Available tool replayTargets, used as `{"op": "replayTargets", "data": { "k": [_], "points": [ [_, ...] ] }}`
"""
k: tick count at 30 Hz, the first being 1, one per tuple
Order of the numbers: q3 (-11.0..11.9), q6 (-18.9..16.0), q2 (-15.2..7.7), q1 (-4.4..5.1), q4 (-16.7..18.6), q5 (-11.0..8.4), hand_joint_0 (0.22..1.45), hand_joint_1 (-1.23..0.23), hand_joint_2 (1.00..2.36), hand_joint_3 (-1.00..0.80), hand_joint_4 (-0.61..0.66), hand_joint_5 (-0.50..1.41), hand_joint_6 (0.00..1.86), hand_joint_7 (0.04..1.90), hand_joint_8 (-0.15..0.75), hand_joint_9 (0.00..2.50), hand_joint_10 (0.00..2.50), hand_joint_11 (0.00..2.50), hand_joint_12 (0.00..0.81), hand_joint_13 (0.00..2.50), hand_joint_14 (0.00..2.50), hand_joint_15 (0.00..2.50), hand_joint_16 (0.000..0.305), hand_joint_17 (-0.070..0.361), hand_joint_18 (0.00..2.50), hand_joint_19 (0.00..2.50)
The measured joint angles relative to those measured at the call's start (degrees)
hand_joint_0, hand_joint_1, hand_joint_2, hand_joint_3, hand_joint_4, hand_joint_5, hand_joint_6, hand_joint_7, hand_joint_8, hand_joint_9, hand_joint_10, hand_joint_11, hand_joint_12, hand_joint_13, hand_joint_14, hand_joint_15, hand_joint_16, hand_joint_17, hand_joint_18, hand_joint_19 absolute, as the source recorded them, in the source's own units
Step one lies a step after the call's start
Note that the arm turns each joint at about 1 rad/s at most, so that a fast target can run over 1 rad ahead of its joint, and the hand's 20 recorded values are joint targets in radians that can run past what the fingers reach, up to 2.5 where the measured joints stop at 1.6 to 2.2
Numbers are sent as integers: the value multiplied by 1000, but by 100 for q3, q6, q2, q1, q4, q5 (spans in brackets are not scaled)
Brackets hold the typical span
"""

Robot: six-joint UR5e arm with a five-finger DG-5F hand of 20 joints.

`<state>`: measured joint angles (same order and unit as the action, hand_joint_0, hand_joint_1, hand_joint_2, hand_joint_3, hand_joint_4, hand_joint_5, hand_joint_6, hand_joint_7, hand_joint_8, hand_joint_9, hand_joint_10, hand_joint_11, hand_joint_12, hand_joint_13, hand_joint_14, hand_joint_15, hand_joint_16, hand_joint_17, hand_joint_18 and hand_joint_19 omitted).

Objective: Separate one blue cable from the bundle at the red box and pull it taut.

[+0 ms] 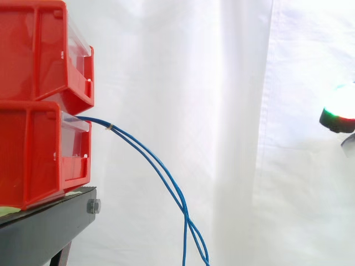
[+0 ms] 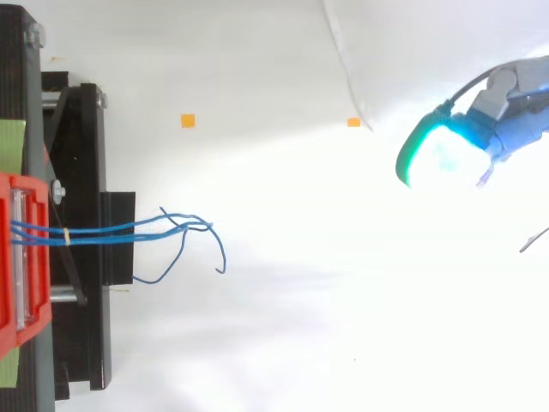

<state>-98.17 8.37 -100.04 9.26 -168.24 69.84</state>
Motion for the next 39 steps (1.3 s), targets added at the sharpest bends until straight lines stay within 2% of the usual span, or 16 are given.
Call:
{"op": "replayTargets", "data": {
  "k": [4, 8, 13, 17, 20, 21, 22, 25, 28, 31, 35, 39],
  "points": [
    [118, -158, 0, 22, 0, 293, 537, -576, 1005, -427, 234, -208, 502, 879, 322, 627, 12, 720, 361, 520, 13, 410, 46, 104, 478, 725],
    [238, -245, -5, 55, 31, 400, 537, -579, 1005, -426, 240, -205, 502, 877, 322, 645, 12, 741, 362, 522, 13, 415, 46, 104, 470, 727],
    [330, -241, -108, 105, 137, 318, 557, -601, 1009, -356, 241, -201, 502, 877, 316, 656, 12, 749, 360, 522, 13, 422, 45, 101, 448, 731],
    [497, -260, -423, 133, 280, 226, 548, -637, 1007, -378, 239, -203, 502, 881, 321, 635, 12, 763, 365, 490, 13, 417, 45, 101, 388, 682],
    [671, -248, -647, 148, 334, 187, 519, -687, 1003, -446, 233, -213, 502, 886, 323, 560, 8, 753, 364, 396, 10, 343, 44, 99, 232, 475],
    [741, -219, -731, 154, 346, 155, 497, -706, 1002, -461, 235, -217, 502, 877, 346, 531, 10, 590, 337, 339, 6, 202, 39, 89, 137, 238],
    [794, -189, -789, 159, 354, 120, 485, -711, 1002, -458, 234, -220, 502, 857, 359, 518, 7, 480, 320, 291, 4, 133, 38, 85, 98, 145],
    [958, -61, -973, 166, 397, -42, 460, -706, 1002, -456, 209, -239, 502, 797, 373, 403, 3, 183, 294, 214, 0, 8, 35, 79, 15, 40],
    [1109, 57, -1144, 169, 446, -223, 453, -702, 1001, -463, 187, -250, 502, 754, 365, 318, 0, 11, 282, 160, 0, 0, 34, 76, 0, 0],
    [1213, 162, -1246, 170, 531, -392, 452, -702, 1001, -469, 184, -251, 502, 749, 351, 288, 0, 0, 279, 147, 0, 0, 33, 75, 0, 0],
    [1268, 455, -1278, 172, 708, -720, 452, -707, 1001, -483, 185, -251, 502, 754, 350, 294, 1, 8, 278, 144, 0, 0, 33, 73, 0, 0],
    [1280, 764, -1339, 168, 862, -906, 456, -721, 1001, -482, 197, -245, 502, 763, 344, 332, 0, 67, 273, 151, 0, 0, 32, 71, 0, 0]
  ]
}}
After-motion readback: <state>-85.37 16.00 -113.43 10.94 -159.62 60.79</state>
